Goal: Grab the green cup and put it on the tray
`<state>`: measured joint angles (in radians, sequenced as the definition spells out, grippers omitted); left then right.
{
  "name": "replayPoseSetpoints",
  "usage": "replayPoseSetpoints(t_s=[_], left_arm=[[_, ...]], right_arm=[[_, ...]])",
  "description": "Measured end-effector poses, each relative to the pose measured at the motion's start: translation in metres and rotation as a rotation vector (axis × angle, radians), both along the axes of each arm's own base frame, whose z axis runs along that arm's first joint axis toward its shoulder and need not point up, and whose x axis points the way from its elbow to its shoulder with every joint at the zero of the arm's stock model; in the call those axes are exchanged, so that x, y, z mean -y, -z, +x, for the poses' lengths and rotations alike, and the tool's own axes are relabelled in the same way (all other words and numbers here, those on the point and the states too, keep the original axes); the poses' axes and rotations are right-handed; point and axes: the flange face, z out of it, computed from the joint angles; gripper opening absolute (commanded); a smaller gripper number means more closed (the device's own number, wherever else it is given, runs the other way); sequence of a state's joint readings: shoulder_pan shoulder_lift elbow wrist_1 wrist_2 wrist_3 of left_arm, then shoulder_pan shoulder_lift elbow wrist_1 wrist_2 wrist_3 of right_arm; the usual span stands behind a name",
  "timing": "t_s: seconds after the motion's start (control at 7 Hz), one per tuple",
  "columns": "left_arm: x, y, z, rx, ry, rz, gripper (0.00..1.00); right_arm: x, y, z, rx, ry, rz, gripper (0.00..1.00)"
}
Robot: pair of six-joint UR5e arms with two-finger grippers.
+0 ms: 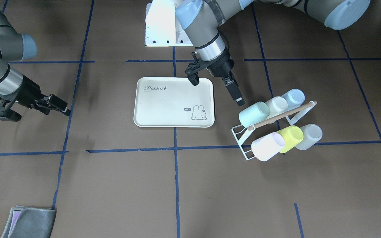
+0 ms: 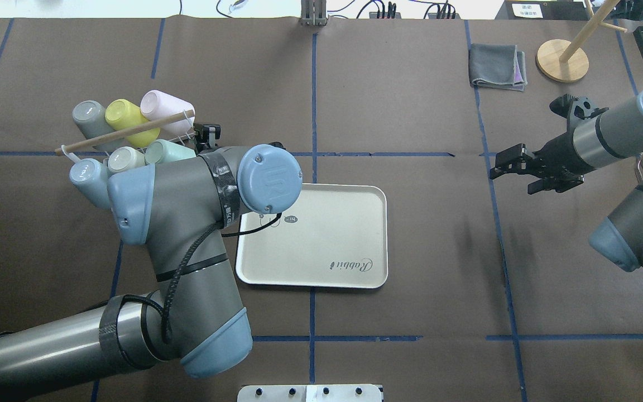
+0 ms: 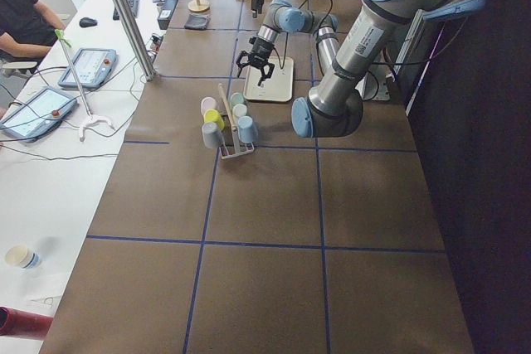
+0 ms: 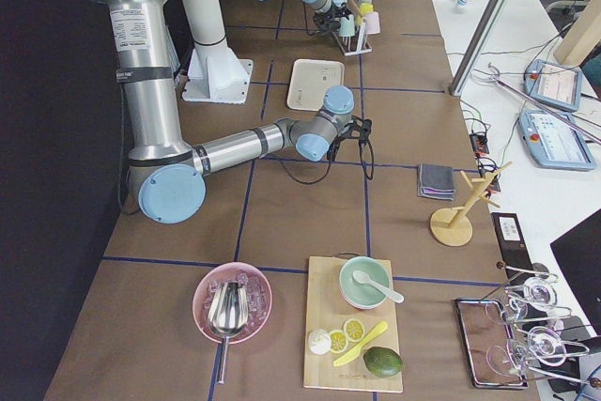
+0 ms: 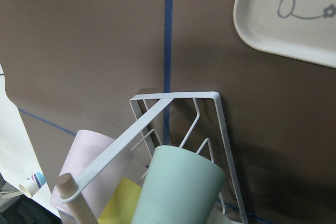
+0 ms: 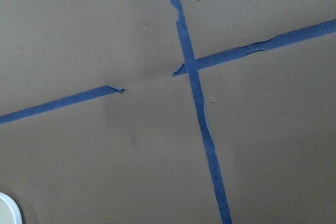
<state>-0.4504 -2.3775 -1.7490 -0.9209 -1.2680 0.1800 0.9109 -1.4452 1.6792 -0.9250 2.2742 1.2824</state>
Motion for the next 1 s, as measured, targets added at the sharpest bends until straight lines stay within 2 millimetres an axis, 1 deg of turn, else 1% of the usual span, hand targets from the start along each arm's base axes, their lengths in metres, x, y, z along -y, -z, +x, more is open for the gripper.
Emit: replayPoseSetpoints(t_s=[0.29, 0.43, 0.71, 1.0], left_arm=[[0.011, 0.002, 0.041, 0.086, -0.037, -0.028, 1.00], [0.016, -0.004, 0.050, 0.149, -0.061, -0.045, 1.00], [0.019, -0.017, 0.054, 0.261, -0.098, -0.080, 1.00], [0.023, -0.028, 0.063, 0.312, -0.099, -0.118, 1.00]], right_arm=[[-0.001, -0.004, 0.001, -0.004, 0.000, -0.006, 1.00], [-0.001, -0.005, 0.001, -0.005, 0.000, -0.007, 1.00], [-0.001, -0.005, 0.001, -0.005, -0.001, -0.005, 1.00], [-0.001, -0.005, 0.001, -0.008, -0.003, -0.005, 1.00]])
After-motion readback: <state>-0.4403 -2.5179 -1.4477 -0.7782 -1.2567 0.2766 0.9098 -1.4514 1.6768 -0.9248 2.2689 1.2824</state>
